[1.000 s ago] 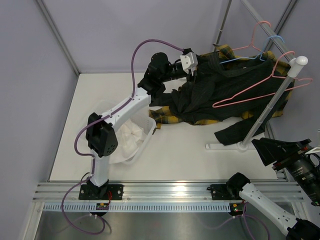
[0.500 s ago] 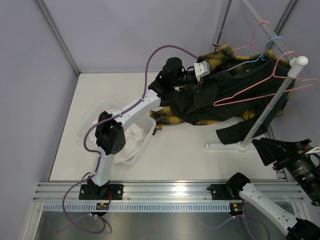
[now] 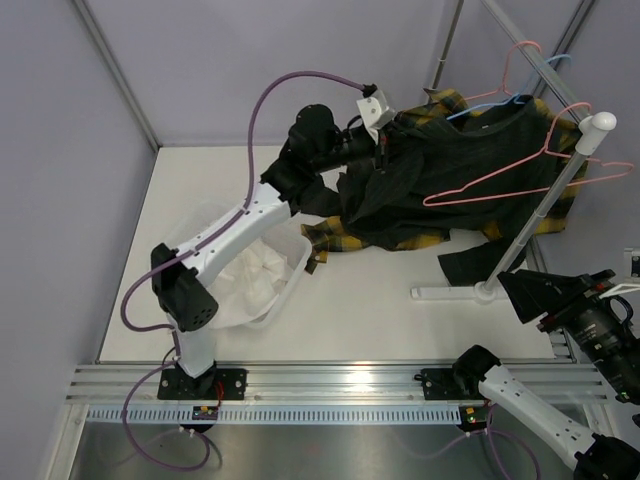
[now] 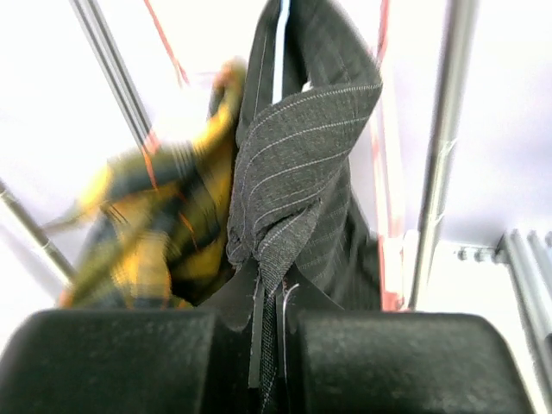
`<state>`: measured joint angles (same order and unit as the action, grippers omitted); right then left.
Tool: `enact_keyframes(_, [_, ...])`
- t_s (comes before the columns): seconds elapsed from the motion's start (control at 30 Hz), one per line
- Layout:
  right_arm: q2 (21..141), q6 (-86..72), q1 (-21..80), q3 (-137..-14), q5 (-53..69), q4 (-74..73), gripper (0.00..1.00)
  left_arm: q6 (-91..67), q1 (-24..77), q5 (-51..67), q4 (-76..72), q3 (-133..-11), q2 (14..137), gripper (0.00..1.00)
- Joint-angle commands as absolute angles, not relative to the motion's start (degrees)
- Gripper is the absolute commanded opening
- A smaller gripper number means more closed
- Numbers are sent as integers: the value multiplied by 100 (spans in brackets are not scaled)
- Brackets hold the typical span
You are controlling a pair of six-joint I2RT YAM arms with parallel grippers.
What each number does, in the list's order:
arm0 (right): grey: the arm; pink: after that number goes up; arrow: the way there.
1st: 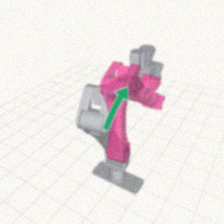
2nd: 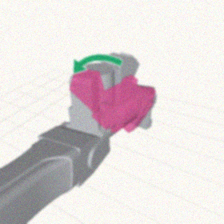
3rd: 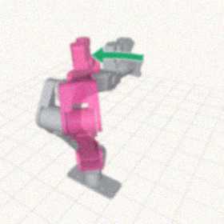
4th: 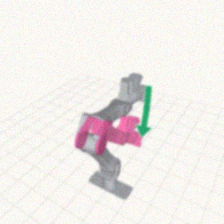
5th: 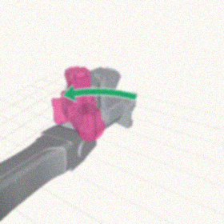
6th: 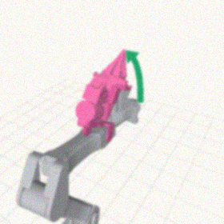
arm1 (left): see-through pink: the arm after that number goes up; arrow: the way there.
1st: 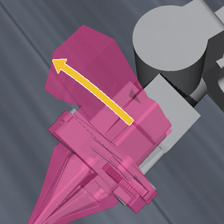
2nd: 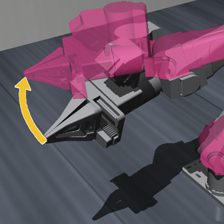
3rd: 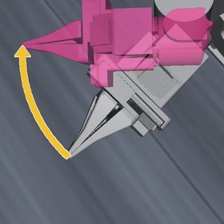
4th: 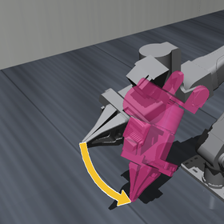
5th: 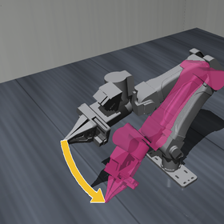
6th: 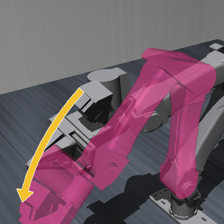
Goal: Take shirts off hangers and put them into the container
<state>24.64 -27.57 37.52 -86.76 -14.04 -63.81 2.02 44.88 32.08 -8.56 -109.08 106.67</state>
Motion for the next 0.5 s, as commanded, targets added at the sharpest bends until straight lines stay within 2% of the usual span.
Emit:
enact_keyframes(0.0, [2961, -2540, 3788, -8833, -1564, -6328, 61, -334, 4518, 2857, -558, -11636, 9835, 0])
enact_keyframes(0.17, [3374, -2268, 3788, -9017, -1679, -6013, 61, -615, 4518, 2742, 447, -11787, 9405, 0])
enact_keyframes(0.27, [3550, -2171, 3797, -9088, -1661, -5767, 62, -712, 4517, 2725, 579, -11295, 8976, 0])
enact_keyframes(0.4, [3857, -2022, 3797, -9184, -1626, -5485, 62, -659, 4518, 2147, 1256, -10812, 8369, 0])
enact_keyframes(0.47, [4051, -1899, 3797, -9386, -1504, -5327, 61, -773, 4518, 2022, 1240, -10049, 7817, 0])
